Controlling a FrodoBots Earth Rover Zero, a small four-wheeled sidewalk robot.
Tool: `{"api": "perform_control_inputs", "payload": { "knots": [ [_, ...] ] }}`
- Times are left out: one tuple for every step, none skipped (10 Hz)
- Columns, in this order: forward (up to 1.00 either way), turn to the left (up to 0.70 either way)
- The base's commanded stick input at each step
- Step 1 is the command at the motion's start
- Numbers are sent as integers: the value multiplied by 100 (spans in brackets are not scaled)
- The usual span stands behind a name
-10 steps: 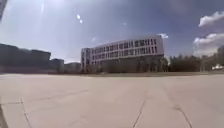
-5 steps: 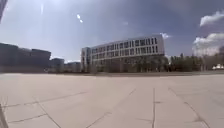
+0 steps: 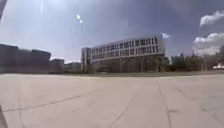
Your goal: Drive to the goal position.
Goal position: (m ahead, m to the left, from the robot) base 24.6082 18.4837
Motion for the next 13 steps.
{"api": "perform_control_inputs", "payload": {
  "knots": [
    [100, 4],
    [100, 4],
    [100, 4],
    [100, 4],
    [100, 4],
    [100, 4],
    [100, 4],
    [100, 4],
    [100, 4],
    [100, 4],
    [100, 4],
    [100, 4],
    [100, 4]
  ]
}}
